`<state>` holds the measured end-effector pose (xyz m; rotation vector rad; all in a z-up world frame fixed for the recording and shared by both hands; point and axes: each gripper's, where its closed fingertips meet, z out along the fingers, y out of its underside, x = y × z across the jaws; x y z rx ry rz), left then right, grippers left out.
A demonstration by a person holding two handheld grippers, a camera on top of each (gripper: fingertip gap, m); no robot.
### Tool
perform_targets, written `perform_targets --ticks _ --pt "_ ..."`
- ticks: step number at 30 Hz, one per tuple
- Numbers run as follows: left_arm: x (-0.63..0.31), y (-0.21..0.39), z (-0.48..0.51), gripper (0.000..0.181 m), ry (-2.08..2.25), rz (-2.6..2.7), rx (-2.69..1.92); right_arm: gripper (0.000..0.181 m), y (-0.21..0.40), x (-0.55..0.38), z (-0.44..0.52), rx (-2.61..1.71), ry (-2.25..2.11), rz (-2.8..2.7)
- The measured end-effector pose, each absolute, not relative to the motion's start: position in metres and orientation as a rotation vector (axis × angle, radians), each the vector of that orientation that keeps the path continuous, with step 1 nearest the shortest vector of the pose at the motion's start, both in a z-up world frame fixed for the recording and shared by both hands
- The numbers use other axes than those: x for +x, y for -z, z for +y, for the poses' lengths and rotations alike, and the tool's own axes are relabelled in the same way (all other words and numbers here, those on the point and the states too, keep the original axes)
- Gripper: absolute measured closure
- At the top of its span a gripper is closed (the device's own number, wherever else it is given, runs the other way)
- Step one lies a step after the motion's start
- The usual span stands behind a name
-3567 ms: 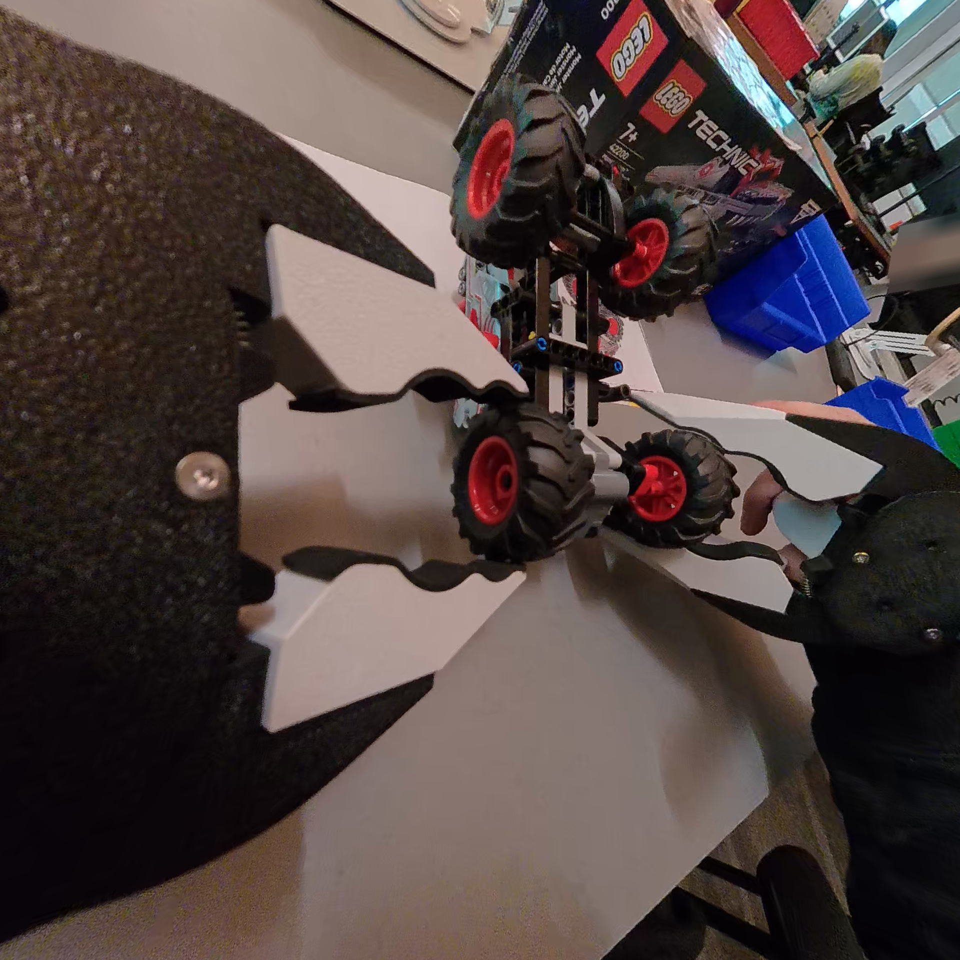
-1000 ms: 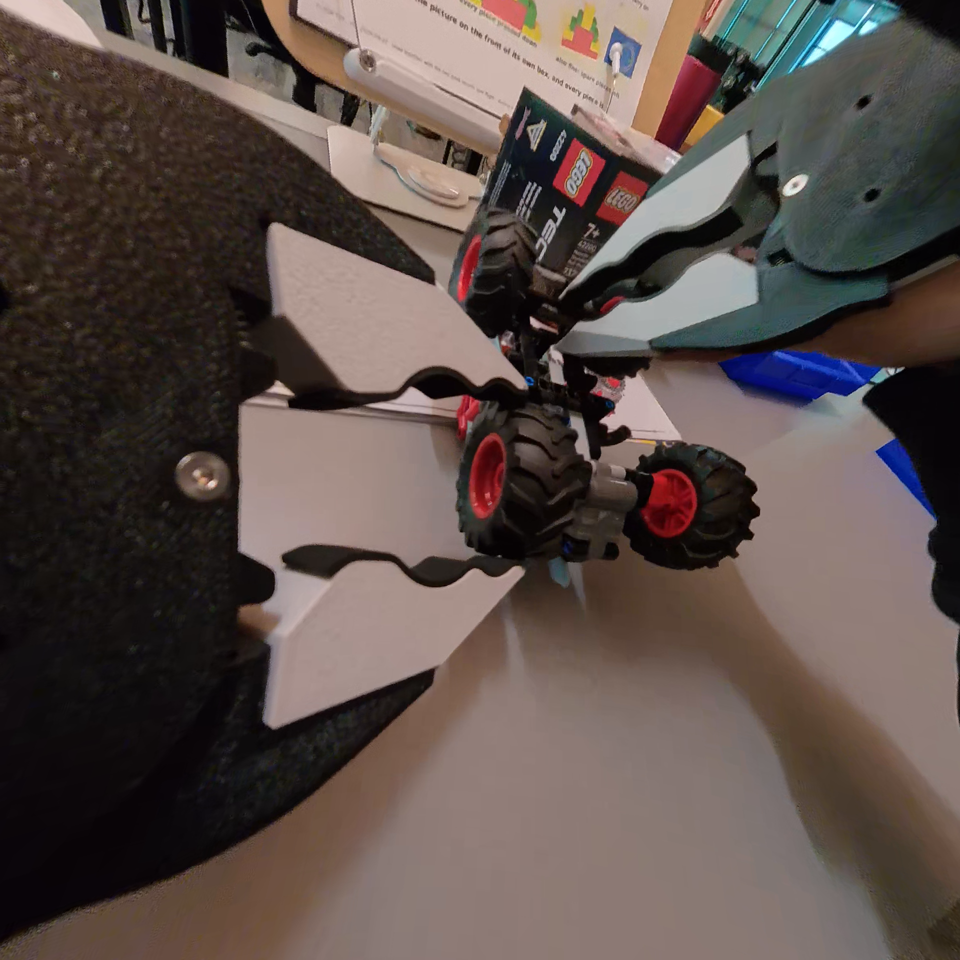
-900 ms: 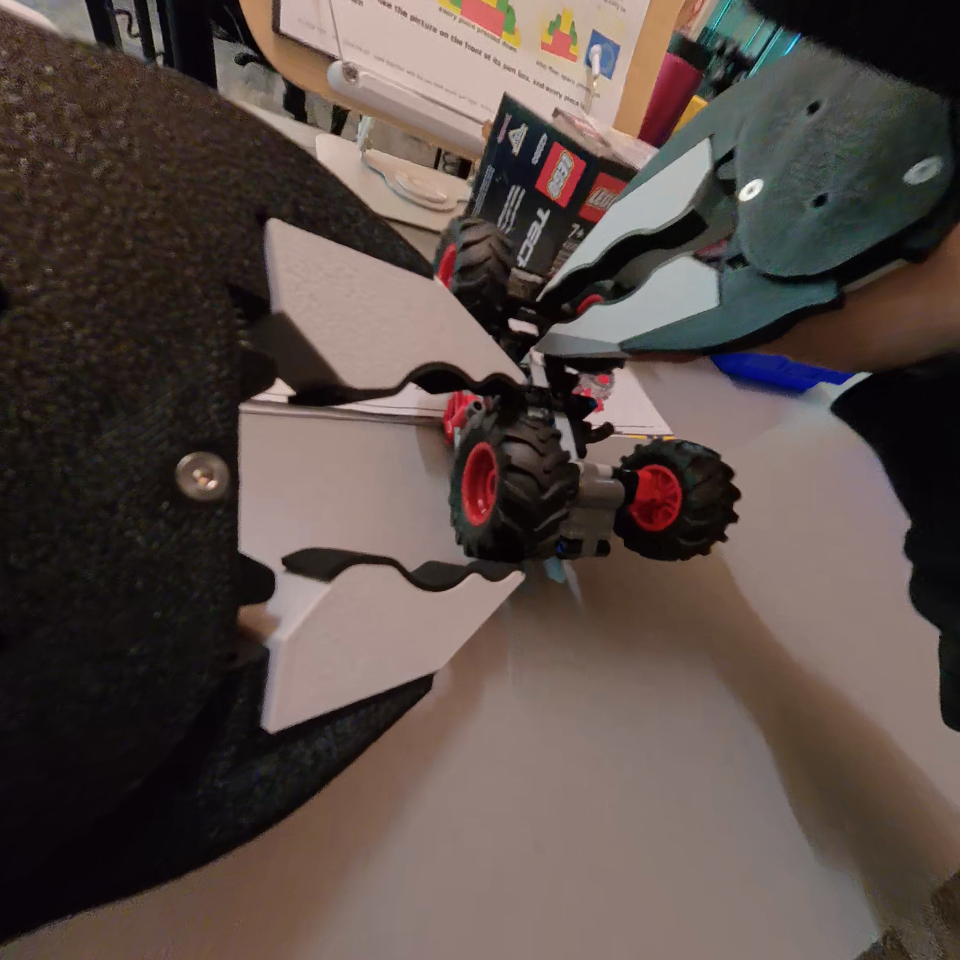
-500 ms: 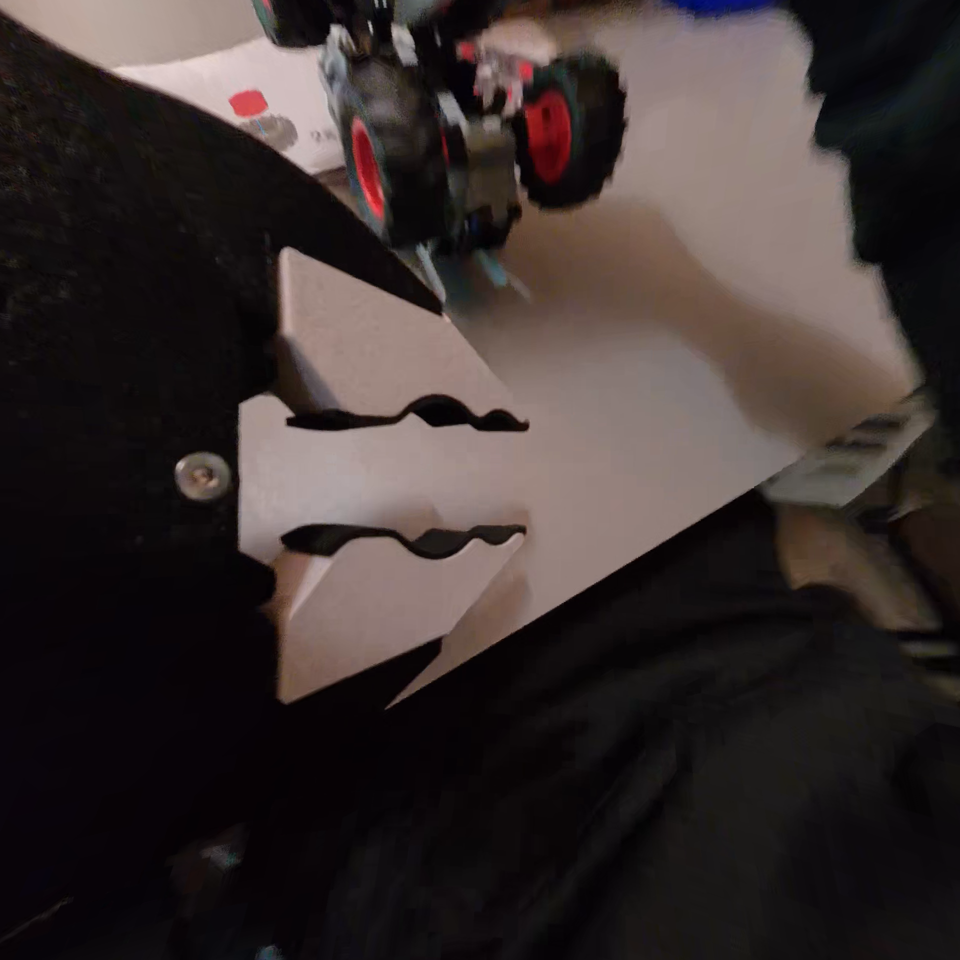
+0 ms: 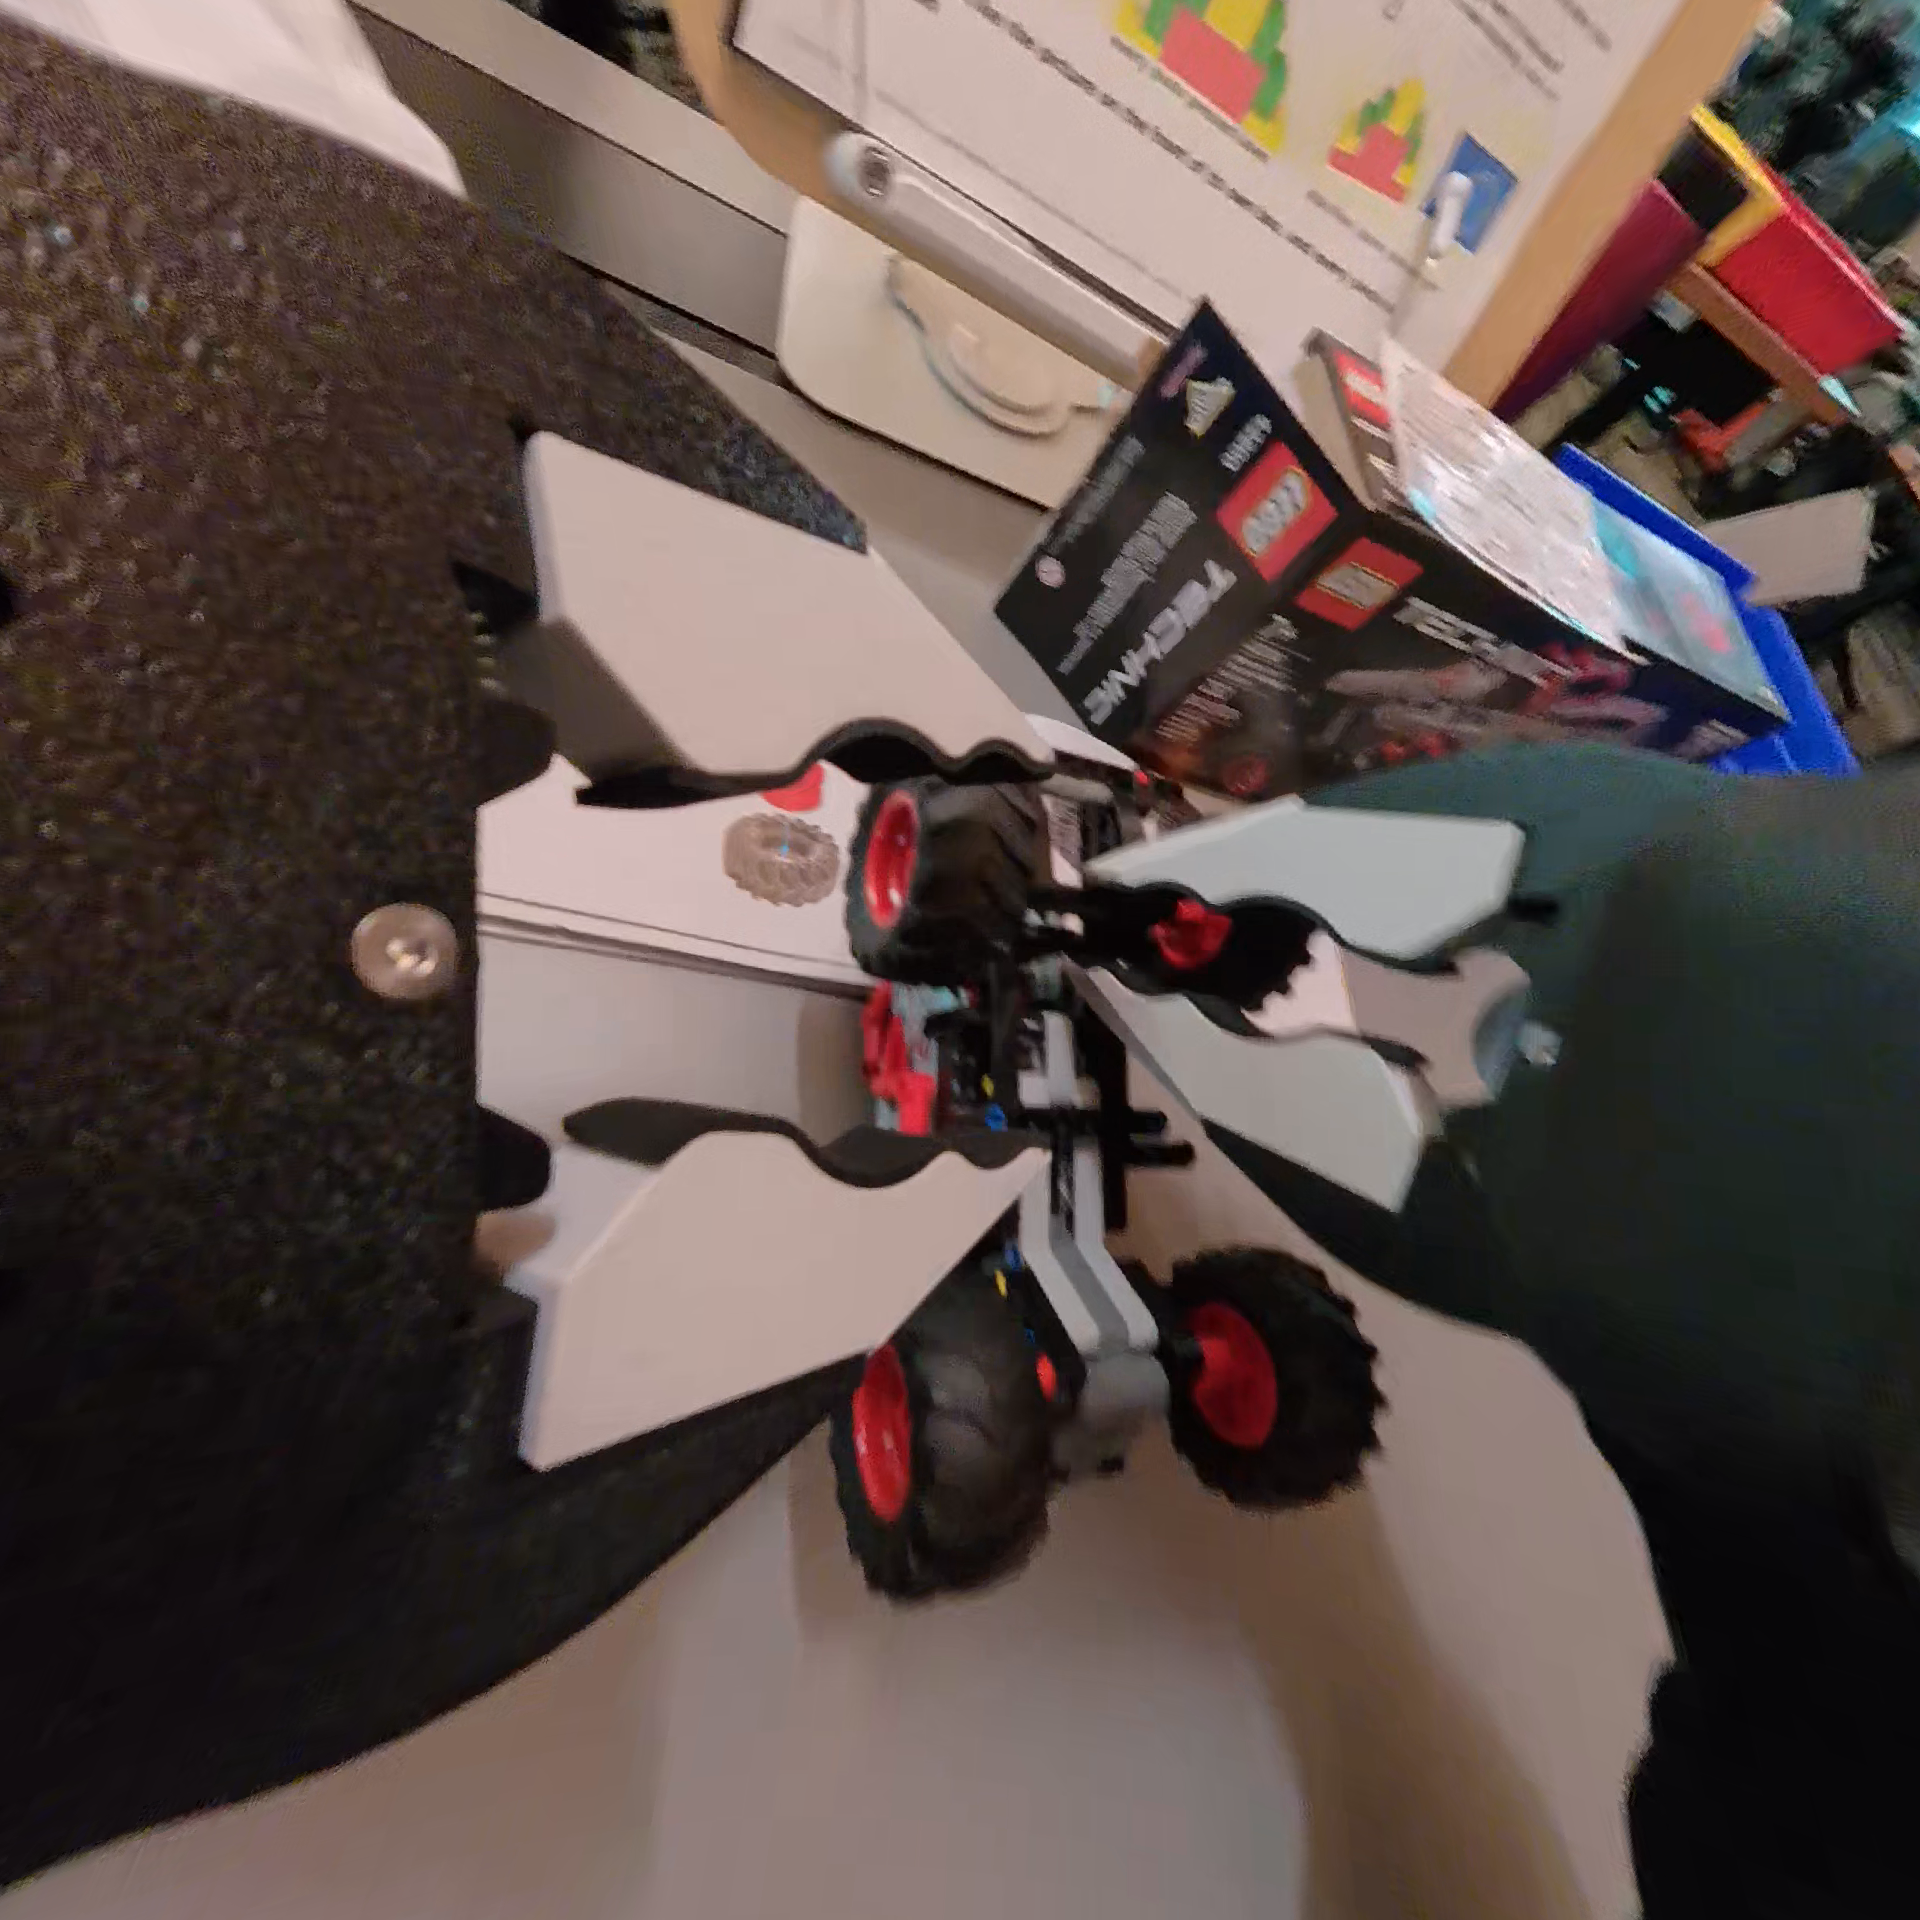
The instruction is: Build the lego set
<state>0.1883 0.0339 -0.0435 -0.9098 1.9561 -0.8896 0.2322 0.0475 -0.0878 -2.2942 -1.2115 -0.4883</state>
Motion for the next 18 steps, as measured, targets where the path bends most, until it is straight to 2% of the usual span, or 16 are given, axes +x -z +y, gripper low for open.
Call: perform_targets --ticks 3,6,7,8,9,10,13,15,18 --pt "0.161 0.035 -0.011 0.144 1.094 2.043 -0.861 0.164 0.089 0.235 0.048 -2.3 0.477 -1.185" --pt "0.14 0.072 -0.035 0.135 1.051 2.196 -0.979 0.165 0.091 0.238 0.049 -2.312 0.469 -1.159" --pt "0.135 0.081 -0.043 0.113 0.989 2.195 -0.929 0.165 0.088 0.231 0.049 -2.288 0.426 -1.171" --pt "0.124 0.089 -0.053 0.112 0.897 2.227 -0.799 0.165 0.082 0.217 0.048 -2.239 0.367 -1.199" --pt "0.107 0.095 -0.07 0.119 0.848 2.296 -0.653 0.175 0.075 0.212 0.049 -2.233 0.372 -1.18" --pt "0.085 0.102 -0.093 0.168 0.855 2.401 -0.549 0.174 0.08 0.218 0.046 -2.298 0.435 -1.174" --pt "0.072 0.12 -0.103 0.15 0.672 2.422 -0.476 0.173 0.088 0.221 0.043 -2.292 0.518 -1.259" --pt "0.074 0.112 -0.099 0.154 0.765 2.367 -0.563 0.173 0.091 0.214 0.042 -2.287 0.44 -1.258" --pt "0.077 0.093 -0.093 0.139 0.876 2.277 -0.624 0.172 0.092 0.214 0.043 -2.259 0.462 -1.239"
